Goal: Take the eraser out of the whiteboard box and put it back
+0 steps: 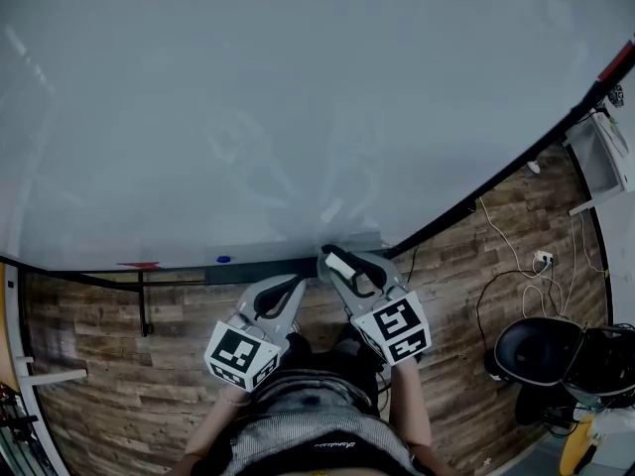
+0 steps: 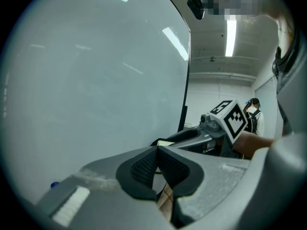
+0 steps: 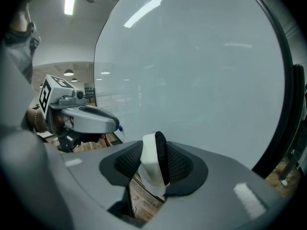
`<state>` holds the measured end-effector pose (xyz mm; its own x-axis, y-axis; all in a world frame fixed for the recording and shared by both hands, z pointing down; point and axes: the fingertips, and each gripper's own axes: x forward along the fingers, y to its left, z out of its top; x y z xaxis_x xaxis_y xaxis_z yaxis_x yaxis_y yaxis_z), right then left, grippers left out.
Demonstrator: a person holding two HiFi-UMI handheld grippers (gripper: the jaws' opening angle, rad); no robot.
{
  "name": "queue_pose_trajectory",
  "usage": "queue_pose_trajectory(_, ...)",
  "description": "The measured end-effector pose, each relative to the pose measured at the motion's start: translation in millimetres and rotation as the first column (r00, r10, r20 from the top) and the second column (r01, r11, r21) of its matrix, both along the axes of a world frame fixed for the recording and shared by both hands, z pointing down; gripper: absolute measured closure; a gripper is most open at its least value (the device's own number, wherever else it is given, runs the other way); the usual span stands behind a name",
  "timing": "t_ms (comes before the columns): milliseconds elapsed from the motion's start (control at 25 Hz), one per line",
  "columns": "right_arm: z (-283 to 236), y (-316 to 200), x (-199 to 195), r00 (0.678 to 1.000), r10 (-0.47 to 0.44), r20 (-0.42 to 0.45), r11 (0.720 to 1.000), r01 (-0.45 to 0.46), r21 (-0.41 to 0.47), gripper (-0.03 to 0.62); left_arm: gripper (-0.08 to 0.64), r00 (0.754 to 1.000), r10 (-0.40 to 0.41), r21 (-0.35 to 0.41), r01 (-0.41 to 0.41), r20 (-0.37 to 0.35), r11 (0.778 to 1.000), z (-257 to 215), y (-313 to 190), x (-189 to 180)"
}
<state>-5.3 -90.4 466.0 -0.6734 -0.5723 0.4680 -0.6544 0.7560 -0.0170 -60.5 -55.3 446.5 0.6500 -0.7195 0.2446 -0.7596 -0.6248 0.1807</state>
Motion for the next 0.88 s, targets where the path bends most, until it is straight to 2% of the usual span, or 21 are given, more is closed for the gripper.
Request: queue_pose_trajectory(880, 52.4, -4.7, -3.4, 0.998, 0.001, -0.055, 0.999, -0.004, -0.052, 0.437, 0.56, 1.0, -0.018, -0.021, 0.018, -0.003, 1.0, 8.9, -2.3, -10.6)
